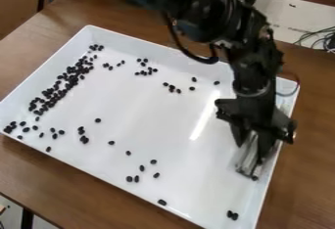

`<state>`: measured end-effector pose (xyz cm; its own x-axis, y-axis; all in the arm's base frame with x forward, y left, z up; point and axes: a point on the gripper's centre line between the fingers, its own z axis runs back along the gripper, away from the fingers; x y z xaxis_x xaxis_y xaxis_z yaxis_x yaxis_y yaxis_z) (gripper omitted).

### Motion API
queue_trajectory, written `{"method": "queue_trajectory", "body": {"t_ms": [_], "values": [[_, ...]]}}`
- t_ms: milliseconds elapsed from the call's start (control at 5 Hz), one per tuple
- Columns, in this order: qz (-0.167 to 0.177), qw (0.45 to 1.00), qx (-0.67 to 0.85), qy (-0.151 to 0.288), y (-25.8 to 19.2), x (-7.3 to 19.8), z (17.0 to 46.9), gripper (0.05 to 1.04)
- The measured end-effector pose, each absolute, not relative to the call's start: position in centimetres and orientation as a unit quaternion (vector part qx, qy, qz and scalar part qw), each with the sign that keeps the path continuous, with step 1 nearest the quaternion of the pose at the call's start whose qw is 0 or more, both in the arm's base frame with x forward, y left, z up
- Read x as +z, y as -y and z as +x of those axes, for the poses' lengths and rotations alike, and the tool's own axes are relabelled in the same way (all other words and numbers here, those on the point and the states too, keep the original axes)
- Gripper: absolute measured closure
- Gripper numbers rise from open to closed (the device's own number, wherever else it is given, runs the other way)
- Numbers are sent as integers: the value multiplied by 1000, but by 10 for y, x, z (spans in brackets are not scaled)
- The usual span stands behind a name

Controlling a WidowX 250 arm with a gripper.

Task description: Sweep into pile

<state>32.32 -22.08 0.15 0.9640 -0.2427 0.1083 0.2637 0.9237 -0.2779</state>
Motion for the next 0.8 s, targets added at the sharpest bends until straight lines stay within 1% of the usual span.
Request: {"method": "queue_trajectory", "body": {"t_ms": [200,400,600,800], "values": [[-149,982,-113,24,209,-3,342,730],[-157,983,-84,33,178,-3,356,730],[-164,983,-58,53,143,-3,357,730],[-155,986,-42,52,107,-6,351,730]]}}
